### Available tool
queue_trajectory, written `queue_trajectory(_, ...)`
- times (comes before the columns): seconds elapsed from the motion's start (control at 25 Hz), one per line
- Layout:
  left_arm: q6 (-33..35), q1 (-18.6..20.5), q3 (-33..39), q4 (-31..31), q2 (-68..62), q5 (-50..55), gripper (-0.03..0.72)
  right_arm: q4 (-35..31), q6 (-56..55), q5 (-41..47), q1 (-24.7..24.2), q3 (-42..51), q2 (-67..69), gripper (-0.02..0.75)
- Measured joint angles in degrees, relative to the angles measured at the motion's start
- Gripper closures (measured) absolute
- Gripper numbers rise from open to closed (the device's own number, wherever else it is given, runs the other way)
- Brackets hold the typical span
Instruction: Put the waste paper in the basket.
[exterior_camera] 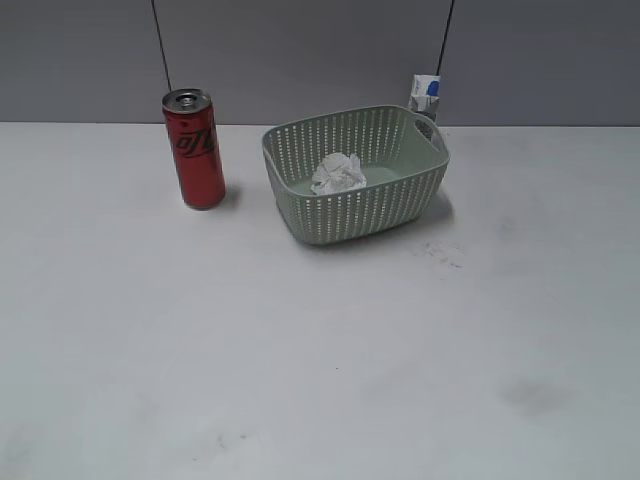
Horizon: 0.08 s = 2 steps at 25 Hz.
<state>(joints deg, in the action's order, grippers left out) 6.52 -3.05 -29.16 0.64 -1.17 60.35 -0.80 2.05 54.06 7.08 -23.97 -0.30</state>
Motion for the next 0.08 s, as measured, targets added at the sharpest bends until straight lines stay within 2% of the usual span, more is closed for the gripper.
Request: queue_trajectory(0.08, 0.0, 0.0, 0.0, 0.0, 1.3, 0.0, 0.106, 0.0, 0.0, 0.0, 0.0, 0.0, 0.0, 0.239)
